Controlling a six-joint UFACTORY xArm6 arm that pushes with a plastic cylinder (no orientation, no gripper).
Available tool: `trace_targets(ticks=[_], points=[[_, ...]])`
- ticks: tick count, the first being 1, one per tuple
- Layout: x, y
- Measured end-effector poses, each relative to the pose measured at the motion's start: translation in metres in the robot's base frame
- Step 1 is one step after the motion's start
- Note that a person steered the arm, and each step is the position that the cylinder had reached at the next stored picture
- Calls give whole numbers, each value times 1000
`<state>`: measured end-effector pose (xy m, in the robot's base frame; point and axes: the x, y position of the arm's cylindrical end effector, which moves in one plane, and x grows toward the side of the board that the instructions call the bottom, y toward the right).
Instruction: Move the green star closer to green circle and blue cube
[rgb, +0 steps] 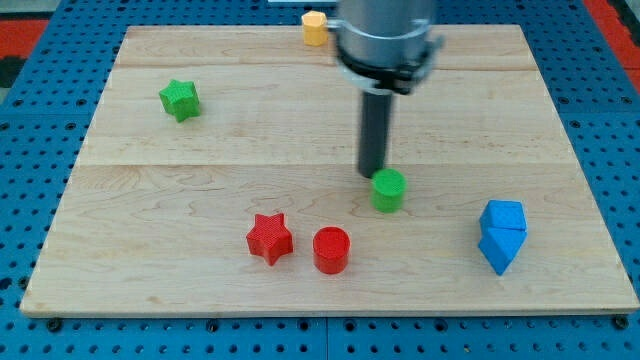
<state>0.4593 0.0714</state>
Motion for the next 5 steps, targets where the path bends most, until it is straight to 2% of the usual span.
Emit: trace_targets(ticks=[1, 2, 3, 4, 5], points=[[-17, -90], [14, 9], [23, 86], [-16, -52], [-80, -133]])
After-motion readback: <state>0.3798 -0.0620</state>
